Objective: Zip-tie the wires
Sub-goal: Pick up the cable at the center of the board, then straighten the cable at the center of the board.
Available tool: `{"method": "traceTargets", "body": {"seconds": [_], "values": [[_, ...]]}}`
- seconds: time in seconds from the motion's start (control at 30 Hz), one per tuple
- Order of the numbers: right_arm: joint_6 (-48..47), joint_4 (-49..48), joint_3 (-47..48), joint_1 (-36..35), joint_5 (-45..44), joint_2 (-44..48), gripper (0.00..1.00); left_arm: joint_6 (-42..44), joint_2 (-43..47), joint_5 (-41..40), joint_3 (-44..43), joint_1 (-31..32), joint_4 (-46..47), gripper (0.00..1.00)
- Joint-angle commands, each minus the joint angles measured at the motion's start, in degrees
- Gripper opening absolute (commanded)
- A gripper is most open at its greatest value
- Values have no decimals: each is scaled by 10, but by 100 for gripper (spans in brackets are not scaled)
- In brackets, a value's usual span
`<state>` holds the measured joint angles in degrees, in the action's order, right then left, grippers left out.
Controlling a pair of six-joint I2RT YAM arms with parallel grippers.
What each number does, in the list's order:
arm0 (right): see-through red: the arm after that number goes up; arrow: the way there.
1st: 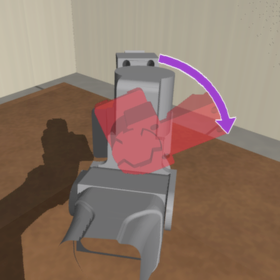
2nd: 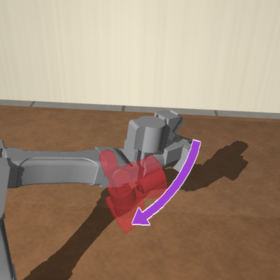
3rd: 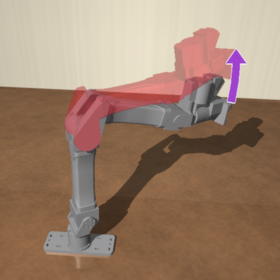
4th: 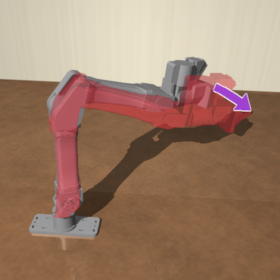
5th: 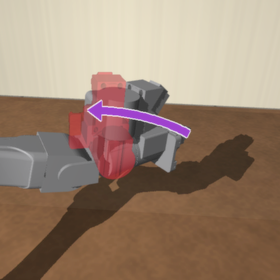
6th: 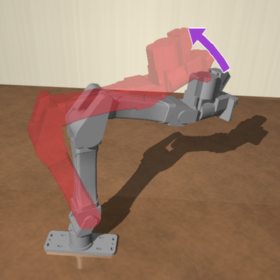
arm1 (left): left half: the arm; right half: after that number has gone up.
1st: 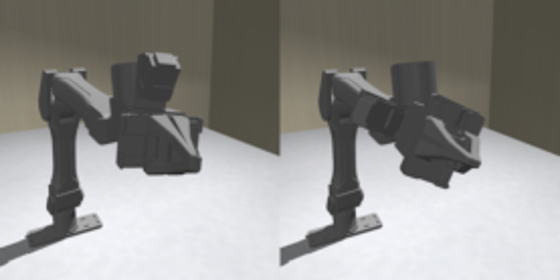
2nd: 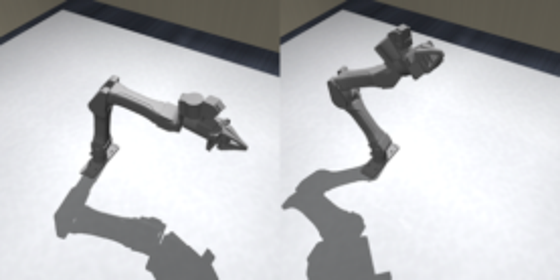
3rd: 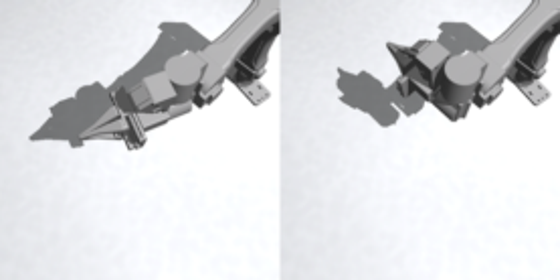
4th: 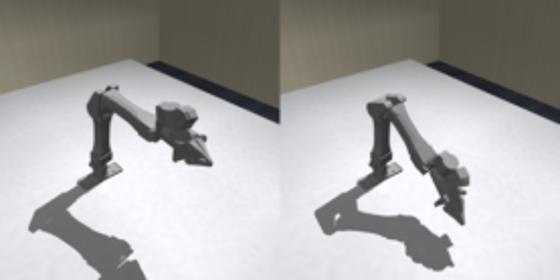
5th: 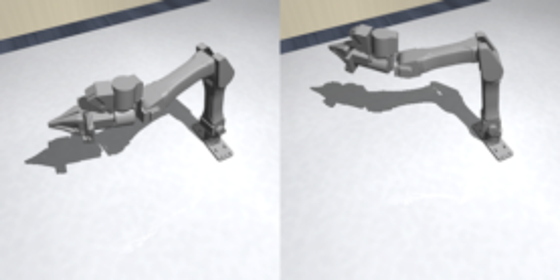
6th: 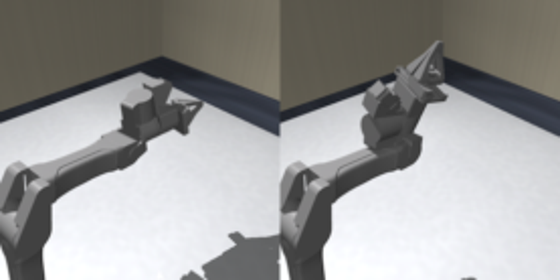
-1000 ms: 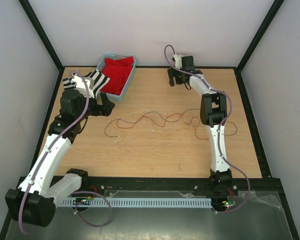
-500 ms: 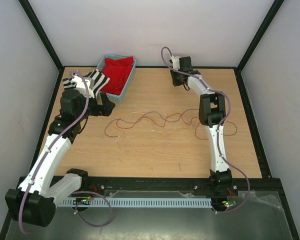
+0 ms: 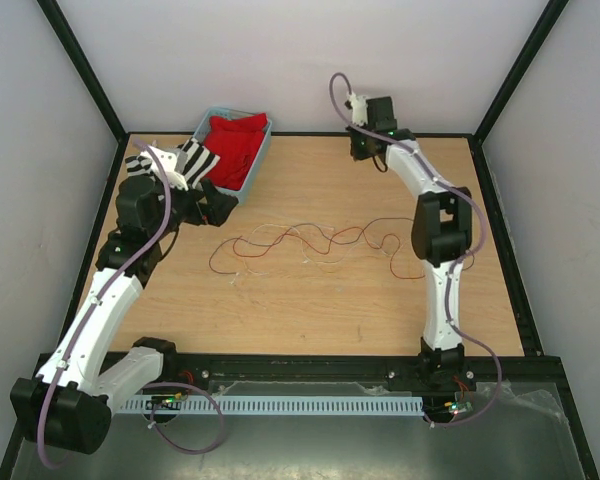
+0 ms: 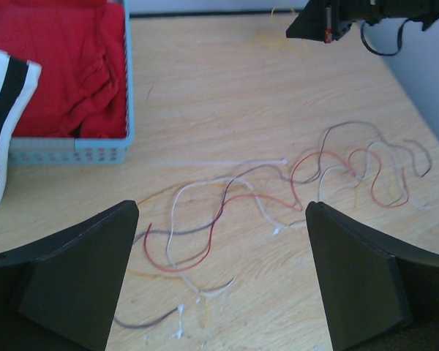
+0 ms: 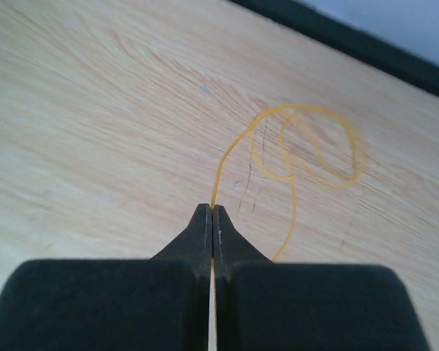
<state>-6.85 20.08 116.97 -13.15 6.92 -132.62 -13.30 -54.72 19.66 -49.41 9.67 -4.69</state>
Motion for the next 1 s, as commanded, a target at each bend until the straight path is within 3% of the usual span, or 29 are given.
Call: {"method": "traceTargets", "body": {"seconds": [0.0,0.5,0.97], "values": [[42,-2,-50,-1,64,137,0,-46,6,36,10,-3,113,99],[143,-46,-286,0,341,471,0,-91,-42,207,-6,7,178,99],[167,-51,-383,-1,462,676,4,-93,-63,164,25,96,209,99]]}}
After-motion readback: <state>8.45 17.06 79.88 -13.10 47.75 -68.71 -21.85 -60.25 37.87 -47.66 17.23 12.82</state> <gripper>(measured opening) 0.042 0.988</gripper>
